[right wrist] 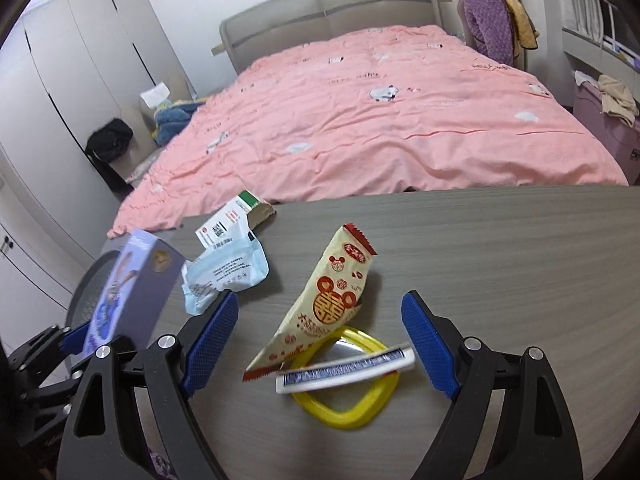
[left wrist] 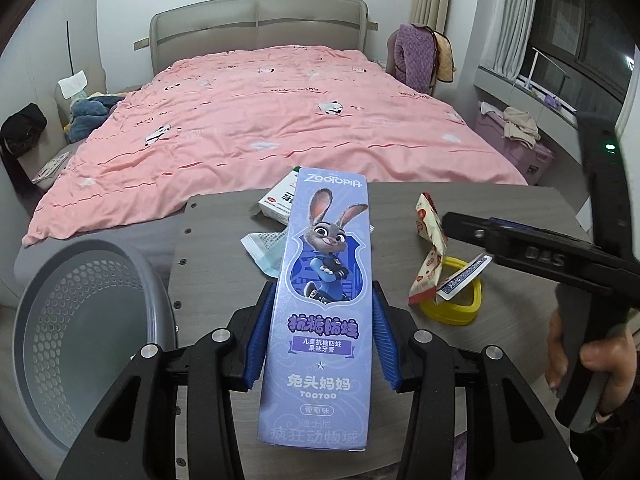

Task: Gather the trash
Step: 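Lift the purple box with the left tool while the right tool grasps the snack wrapper, then carry box and wrapper over the grey basket with both tools and release them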

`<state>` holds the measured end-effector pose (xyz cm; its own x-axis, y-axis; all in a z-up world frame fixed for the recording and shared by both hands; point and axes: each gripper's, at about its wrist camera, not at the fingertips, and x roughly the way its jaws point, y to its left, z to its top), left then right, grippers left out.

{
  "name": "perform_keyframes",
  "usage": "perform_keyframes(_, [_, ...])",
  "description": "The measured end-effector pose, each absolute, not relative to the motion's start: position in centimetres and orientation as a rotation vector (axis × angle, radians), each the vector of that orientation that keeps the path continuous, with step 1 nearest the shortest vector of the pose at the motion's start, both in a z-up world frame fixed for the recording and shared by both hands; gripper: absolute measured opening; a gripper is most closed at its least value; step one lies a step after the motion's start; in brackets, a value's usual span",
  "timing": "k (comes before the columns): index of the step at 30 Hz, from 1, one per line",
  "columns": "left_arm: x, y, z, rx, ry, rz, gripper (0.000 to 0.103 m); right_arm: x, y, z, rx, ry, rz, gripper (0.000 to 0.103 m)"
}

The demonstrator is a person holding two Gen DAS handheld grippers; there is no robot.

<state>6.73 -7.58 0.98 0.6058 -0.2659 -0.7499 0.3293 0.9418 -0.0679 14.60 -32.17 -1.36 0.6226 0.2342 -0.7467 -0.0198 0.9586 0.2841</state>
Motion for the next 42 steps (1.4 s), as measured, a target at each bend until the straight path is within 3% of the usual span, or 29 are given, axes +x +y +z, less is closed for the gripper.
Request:
perform_keyframes(8, [7.4,-5.4,1.0,0.035,0.853,-0.318,0.044,17.7,-30.0,-3.6,0.183,1.005,0.113,0.068])
perform_keyframes(14, [7.5,-4.3,1.0,0.014,0.849,-0.304,0.044,18.3,-29.6,-4.3,0.187,1.030,0.114,0.040])
perform_keyframes(16, [7.4,-4.1,1.0,0.007,0.850,-0.302,0.044,18.1,-29.5,-4.2,0.194,1.028,0.120,0.023])
perform_keyframes(19, [7.3,-3.8,0.9,-0.001,0.851,-0.301,0.044,18.0,-29.3,-4.0,0.201,1.019,0.126,0.015])
perform_keyframes(42, [6.2,4.1,1.6,-0.044,0.792,-0.126,0.044,13.0,-22.1,2.3,0.226,0.823,0.309,0.013])
